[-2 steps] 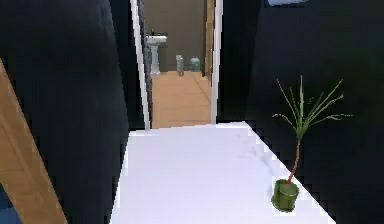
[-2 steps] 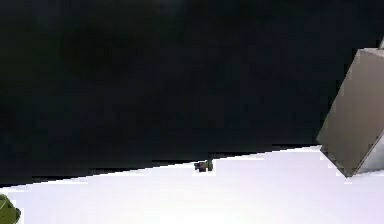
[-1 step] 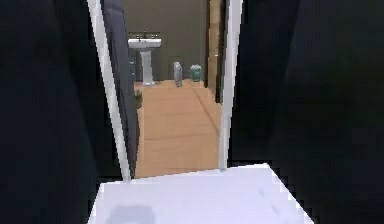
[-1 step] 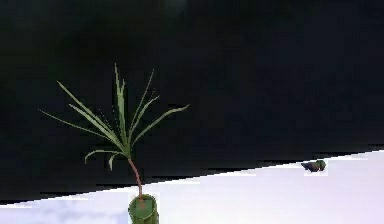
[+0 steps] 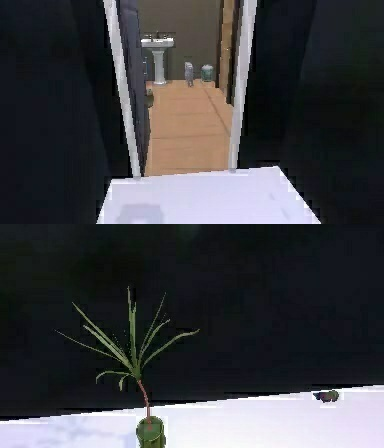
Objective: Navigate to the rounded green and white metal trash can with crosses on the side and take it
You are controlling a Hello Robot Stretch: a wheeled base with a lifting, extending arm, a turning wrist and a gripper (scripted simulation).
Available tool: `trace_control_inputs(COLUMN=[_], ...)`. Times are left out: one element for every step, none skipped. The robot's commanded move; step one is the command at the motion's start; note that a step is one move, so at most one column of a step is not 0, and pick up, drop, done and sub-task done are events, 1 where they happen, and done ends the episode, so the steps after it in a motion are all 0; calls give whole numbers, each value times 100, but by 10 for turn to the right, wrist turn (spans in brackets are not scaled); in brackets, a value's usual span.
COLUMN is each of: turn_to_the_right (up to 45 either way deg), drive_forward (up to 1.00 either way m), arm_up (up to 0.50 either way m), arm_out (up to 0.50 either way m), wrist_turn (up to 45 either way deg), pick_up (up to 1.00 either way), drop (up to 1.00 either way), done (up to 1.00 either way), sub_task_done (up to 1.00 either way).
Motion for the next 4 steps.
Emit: trace_control_inputs(turn_to_the_right=[0, 0, 0, 0], drive_forward=[100, 100, 100, 100], arm_up=[0, 0, 0, 0], arm_out=[0, 0, 0, 0], wrist_turn=[0, 0, 0, 0], pick_up=[0, 0, 0, 0], drop=[0, 0, 0, 0], done=[0, 0, 0, 0], sub_task_done=[0, 0, 0, 0])
